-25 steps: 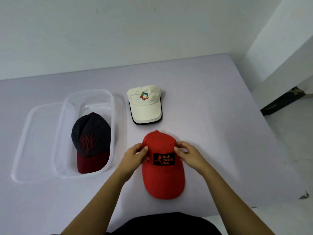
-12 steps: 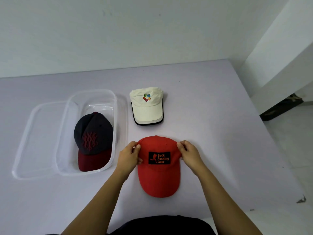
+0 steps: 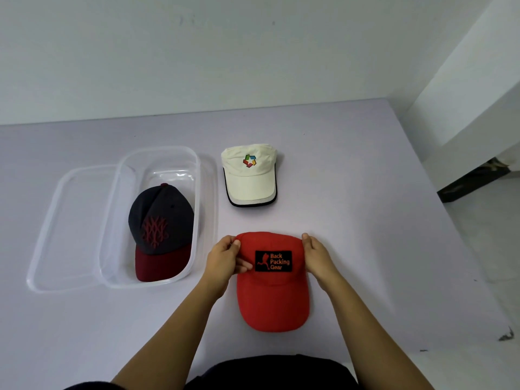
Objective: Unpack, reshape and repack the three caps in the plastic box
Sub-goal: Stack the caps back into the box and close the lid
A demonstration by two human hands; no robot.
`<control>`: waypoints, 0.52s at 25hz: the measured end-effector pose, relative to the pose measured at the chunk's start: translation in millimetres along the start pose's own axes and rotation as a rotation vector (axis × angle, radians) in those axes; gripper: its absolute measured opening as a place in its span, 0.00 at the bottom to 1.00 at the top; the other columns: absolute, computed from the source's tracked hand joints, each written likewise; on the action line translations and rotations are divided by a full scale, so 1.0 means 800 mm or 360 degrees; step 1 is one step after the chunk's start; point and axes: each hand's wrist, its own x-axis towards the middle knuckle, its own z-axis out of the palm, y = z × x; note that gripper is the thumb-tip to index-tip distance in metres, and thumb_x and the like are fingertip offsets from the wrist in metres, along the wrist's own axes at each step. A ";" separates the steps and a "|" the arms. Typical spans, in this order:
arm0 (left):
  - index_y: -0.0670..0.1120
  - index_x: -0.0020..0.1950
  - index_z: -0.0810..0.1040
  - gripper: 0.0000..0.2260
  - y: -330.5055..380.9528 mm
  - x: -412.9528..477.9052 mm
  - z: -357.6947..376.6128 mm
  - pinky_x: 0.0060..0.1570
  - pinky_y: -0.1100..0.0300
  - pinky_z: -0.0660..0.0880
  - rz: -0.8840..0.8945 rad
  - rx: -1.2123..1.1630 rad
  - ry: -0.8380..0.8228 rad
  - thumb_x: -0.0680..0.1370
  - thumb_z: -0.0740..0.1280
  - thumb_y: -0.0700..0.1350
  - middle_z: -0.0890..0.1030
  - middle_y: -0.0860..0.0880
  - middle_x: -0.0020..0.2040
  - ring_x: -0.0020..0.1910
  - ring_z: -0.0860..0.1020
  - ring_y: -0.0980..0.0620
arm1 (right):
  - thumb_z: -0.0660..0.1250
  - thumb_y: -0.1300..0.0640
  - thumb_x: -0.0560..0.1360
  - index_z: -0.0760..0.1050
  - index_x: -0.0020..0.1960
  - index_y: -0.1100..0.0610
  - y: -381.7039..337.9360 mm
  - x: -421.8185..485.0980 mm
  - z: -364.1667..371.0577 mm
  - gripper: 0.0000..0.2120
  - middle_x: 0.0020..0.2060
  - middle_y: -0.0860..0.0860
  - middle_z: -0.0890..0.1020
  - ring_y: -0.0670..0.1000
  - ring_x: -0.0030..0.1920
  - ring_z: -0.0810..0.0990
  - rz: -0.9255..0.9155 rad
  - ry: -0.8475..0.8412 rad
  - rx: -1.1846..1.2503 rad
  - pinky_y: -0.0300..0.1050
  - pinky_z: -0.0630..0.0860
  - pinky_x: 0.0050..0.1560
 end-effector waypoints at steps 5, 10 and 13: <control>0.43 0.52 0.77 0.10 0.014 0.003 -0.009 0.27 0.63 0.72 -0.0096 0.0261 -0.0036 0.80 0.59 0.47 0.80 0.43 0.40 0.26 0.79 0.53 | 0.50 0.41 0.79 0.75 0.56 0.55 -0.013 -0.007 -0.008 0.23 0.49 0.48 0.78 0.50 0.53 0.75 -0.0163 -0.0083 -0.0172 0.48 0.70 0.58; 0.49 0.54 0.77 0.19 0.038 -0.001 -0.008 0.41 0.62 0.72 0.0150 0.0994 -0.0163 0.76 0.61 0.63 0.81 0.50 0.49 0.47 0.79 0.51 | 0.60 0.33 0.71 0.80 0.43 0.44 -0.016 -0.005 -0.006 0.18 0.44 0.47 0.82 0.46 0.45 0.80 -0.0272 -0.0324 -0.0304 0.43 0.77 0.48; 0.53 0.57 0.75 0.10 0.038 0.004 -0.006 0.52 0.57 0.76 0.0177 0.0699 -0.0301 0.79 0.61 0.54 0.80 0.48 0.56 0.55 0.78 0.49 | 0.64 0.42 0.74 0.78 0.45 0.48 -0.020 0.001 0.000 0.11 0.46 0.51 0.82 0.49 0.47 0.81 -0.0256 -0.0391 -0.0105 0.49 0.79 0.52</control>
